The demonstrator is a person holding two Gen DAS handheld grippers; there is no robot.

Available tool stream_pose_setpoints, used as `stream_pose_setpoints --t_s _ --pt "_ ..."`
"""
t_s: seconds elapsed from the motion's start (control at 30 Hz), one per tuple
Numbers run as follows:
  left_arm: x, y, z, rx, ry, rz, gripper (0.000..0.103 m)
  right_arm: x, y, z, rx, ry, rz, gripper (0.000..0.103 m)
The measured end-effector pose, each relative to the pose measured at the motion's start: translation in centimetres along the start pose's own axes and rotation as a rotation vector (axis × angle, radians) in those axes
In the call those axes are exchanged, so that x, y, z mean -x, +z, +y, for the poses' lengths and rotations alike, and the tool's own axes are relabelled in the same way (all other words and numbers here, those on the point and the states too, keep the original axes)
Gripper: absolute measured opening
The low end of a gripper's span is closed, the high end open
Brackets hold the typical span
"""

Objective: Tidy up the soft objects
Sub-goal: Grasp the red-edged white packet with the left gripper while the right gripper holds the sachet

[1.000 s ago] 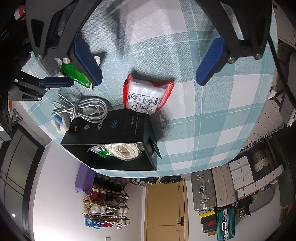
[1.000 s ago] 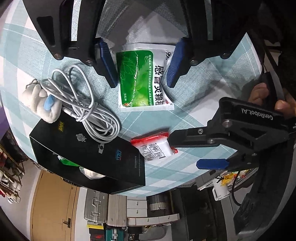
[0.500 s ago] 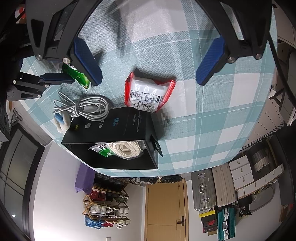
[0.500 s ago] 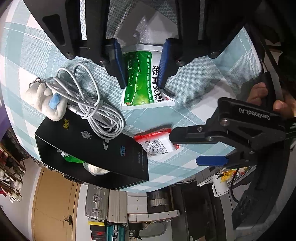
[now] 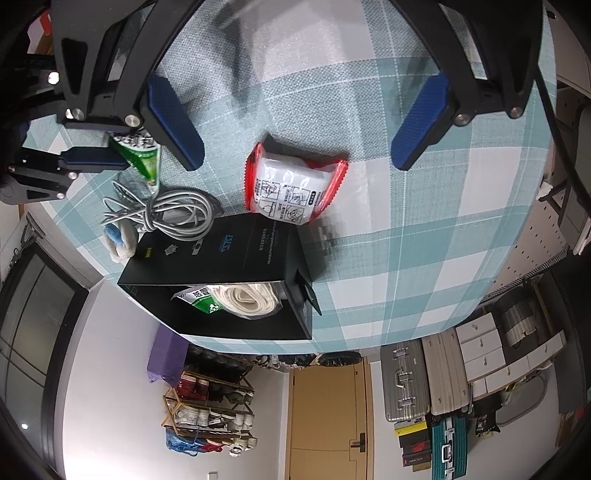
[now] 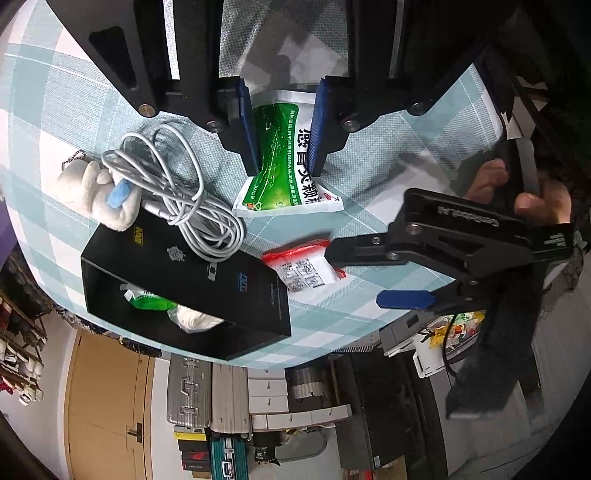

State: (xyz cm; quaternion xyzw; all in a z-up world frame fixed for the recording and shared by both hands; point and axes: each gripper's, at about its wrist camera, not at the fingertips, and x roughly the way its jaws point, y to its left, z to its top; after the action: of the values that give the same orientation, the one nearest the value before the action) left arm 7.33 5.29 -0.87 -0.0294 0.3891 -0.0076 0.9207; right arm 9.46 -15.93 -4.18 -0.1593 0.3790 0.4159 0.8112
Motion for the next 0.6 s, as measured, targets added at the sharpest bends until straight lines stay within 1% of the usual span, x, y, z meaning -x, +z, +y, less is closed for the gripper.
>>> stream_pose_setpoints --t_s 0.17,0.27,0.37,0.4,0.47,0.53,0.6 --pt "-0.7 0.3 0.2 0.006 0.0 0.006 0.102 0.6 -0.1 0.1 0.005 -0.008 -0.022 0.026" --pt "-1.6 0.7 0.2 0.009 0.009 0.025 0.102 0.8 -0.1 0.0 0.002 -0.009 -0.029 0.026" --pt "-2.6 1.0 0.1 0.005 0.014 0.048 0.099 1.2 -0.1 -0.1 -0.001 -0.013 -0.039 0.026" --pt "-3.0 1.0 0.1 0.0 0.01 0.059 0.095 1.2 -0.1 -0.1 -0.003 -0.013 -0.04 0.026" --pt "-3.7 1.1 0.0 -0.004 0.007 0.082 0.091 1.5 -0.2 -0.2 -0.008 -0.017 -0.044 0.026" --pt "-4.1 1.0 0.0 -0.006 0.004 0.091 0.084 1.6 -0.3 -0.5 -0.012 -0.029 -0.045 0.026" --pt "-4.6 0.9 -0.2 -0.011 0.002 0.105 0.074 1.8 -0.4 -0.8 -0.021 -0.032 -0.047 0.026"
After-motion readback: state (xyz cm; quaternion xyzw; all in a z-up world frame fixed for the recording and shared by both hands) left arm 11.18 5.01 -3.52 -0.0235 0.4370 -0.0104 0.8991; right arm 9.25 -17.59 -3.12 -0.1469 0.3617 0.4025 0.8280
